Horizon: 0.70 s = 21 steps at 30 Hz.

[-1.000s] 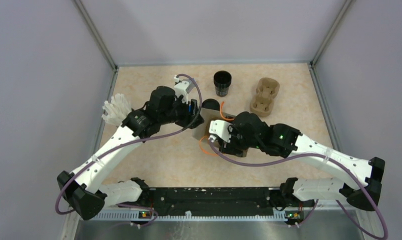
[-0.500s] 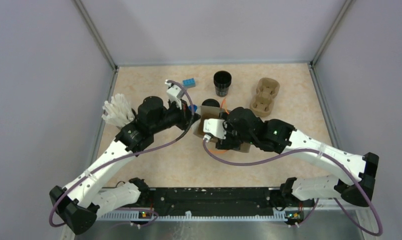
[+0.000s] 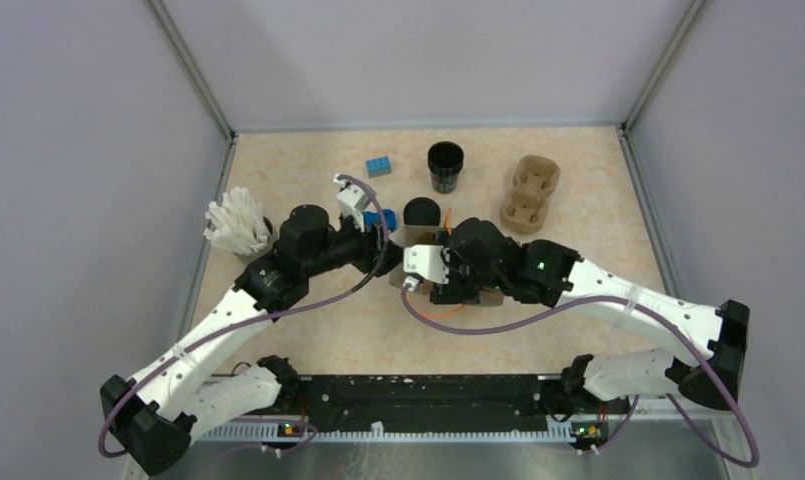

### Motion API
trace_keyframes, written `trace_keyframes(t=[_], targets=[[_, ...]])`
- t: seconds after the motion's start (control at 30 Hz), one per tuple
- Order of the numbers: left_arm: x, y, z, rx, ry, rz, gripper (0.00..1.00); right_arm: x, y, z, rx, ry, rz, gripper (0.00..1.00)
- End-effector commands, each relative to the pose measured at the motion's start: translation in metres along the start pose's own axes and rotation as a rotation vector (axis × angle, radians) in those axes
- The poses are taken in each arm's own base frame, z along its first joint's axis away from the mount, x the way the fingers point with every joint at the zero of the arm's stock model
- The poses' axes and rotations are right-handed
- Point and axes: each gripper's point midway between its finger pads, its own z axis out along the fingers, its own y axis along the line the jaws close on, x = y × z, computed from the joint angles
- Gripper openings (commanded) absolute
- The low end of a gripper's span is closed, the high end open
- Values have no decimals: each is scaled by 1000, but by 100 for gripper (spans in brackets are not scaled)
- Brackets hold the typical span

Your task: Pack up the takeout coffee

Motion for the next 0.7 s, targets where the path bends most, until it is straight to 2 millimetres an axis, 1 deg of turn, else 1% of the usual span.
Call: trace_keyframes(t=[0.0,0.1,0.2,0.3,0.43,0.57,0.67], targets=[[-7,-5,-20,-59,37,-97,64,-3,15,-8,-18,-51,-11,61],[-6,-11,-29,-56,53,-137,73,1,27,-8,-33,-25,-48,61],[-4,-15,-38,-57,65,-148,77,8,32,-8,-28,3,-51,61],[9,-21,-44,-18,114,-137,81,15,35,-8,-18,31,-49,61],[27,-26,-48,18,197,-126,81,22,37,-9,-13,67,-56,61],[34,-25,-49,17,208,-135,80,29,41,-7,-13,99,-63,61],[35,-24,-47,24,196,-134,76,27,41,-6,-8,97,-56,61]])
